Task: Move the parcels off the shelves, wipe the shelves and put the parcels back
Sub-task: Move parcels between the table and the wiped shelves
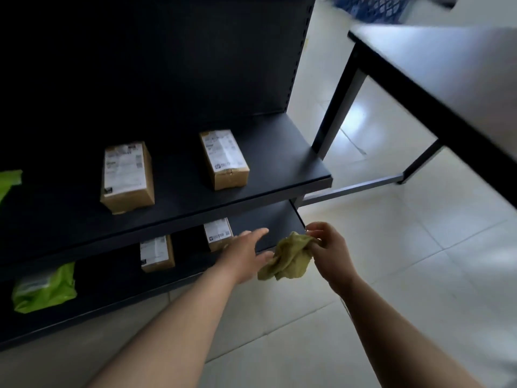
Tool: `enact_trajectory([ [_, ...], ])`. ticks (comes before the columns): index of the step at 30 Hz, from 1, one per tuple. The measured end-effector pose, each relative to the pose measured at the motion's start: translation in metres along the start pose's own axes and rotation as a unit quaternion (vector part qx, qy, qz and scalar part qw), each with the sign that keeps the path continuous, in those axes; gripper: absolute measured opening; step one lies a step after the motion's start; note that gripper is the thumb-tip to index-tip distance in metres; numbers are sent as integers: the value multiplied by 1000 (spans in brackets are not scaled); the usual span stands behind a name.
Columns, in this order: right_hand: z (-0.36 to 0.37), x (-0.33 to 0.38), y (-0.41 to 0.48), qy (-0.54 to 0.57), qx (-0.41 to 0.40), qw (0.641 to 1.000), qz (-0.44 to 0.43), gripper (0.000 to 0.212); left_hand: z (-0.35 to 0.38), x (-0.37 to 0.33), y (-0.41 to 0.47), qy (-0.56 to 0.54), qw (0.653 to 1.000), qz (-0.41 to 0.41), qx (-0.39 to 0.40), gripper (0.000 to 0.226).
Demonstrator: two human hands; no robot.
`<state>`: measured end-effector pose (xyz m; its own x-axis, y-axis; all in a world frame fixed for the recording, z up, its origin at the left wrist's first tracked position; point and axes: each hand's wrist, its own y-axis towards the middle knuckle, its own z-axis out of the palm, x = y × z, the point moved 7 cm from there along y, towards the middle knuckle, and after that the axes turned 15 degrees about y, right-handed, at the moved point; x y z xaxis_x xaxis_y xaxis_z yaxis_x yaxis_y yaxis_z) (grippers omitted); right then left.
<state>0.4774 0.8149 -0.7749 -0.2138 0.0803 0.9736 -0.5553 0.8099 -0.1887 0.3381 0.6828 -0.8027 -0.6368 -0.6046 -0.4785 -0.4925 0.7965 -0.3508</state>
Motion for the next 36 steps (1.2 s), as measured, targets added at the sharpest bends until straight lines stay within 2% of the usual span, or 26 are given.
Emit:
enact_trajectory([
  [3, -12, 58, -25, 30, 8, 999, 24, 30, -35, -41, -33, -23, 997, 10, 66, 49],
  [6, -24, 111, -43, 38, 8, 998, 43, 26, -68, -74, -66, -87, 991, 7, 99, 62],
  [8, -30, 145, -56, 37, 18, 998, 51, 25, -91, -90, -87, -73, 993, 5, 94, 62],
  [12, -43, 222, -84, 32, 42, 997, 54, 25, -154, -119, -125, -29, 999, -13, 33, 20],
  [14, -52, 259, -94, 13, 47, 998, 47, 23, -186, -134, -139, -25, 1000, -10, 9, 13],
  [18, -72, 328, -119, -12, 30, 999, 41, 17, -255, -170, -170, -26, 999, 18, -28, 18],
  [22, -92, 384, -148, -29, -10, 999, 30, 20, -311, -210, -196, -54, 998, 38, -8, 14],
  [23, -95, 395, -154, -29, -16, 999, 28, 20, -321, -222, -203, -70, 997, 35, 10, 18],
  [25, -102, 417, -166, -29, -25, 999, 21, 19, -336, -242, -215, -97, 994, 19, 34, 40],
  [28, -117, 441, -185, -29, -41, 999, 19, 15, -355, -271, -232, -51, 997, 38, 46, 72],
  [31, -135, 454, -193, -58, -53, 997, 13, 11, -361, -291, -239, -36, 996, 66, 48, 80],
  [33, -169, 469, -210, -53, -83, 995, 4, 11, -360, -324, -252, -33, 993, 74, 84, 86],
  [34, -175, 471, -212, -51, -82, 995, 1, 11, -359, -331, -252, -22, 993, 78, 87, 79],
  [36, -189, 474, -217, -47, -83, 995, 4, 12, -359, -351, -253, 38, 991, 101, 74, 49],
])
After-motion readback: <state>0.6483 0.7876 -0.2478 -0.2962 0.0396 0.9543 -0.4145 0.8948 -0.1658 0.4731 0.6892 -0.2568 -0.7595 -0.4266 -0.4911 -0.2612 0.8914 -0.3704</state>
